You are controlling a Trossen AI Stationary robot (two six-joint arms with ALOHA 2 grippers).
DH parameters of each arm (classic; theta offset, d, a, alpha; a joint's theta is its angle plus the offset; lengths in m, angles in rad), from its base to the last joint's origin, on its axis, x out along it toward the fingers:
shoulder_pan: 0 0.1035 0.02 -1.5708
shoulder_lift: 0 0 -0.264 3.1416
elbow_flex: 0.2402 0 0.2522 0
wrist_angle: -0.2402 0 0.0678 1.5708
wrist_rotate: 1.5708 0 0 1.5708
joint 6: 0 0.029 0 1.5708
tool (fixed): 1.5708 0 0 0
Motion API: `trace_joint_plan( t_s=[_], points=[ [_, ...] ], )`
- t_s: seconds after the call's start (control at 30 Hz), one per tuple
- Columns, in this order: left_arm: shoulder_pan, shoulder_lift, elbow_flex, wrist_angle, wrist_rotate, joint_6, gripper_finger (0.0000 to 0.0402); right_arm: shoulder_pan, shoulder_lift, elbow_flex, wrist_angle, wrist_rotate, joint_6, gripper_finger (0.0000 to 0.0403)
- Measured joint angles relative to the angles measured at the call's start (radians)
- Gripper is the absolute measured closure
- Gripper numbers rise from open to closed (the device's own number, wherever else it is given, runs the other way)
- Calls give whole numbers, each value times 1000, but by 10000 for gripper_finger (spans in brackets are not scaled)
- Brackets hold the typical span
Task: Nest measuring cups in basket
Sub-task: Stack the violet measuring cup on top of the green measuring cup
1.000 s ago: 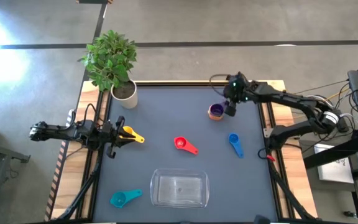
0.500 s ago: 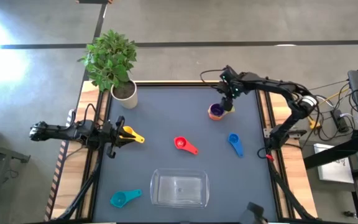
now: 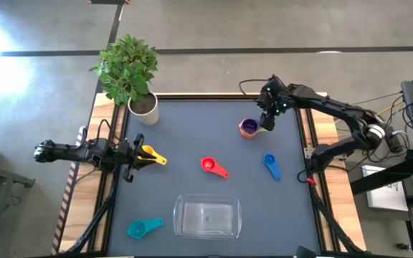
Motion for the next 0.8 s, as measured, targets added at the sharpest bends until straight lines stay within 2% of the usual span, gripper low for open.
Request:
trace_joint_plan(
  t_s=[0.13,0.33,0.43,0.63,0.8],
  points=[
    [0,0,0,0,0,0,361,-9,-16,-1,30,6,13,204],
    [0,0,0,0,0,0,361,-10,6,-13,-30,-44,-200,200],
    [0,0,0,0,0,0,361,-10,11,-13,-32,-53,-229,183],
    [0,0,0,0,0,0,361,-12,39,-13,-33,-159,-215,140],
    [0,0,0,0,0,0,361,-12,102,-13,-60,-166,-224,120]
  ],
)
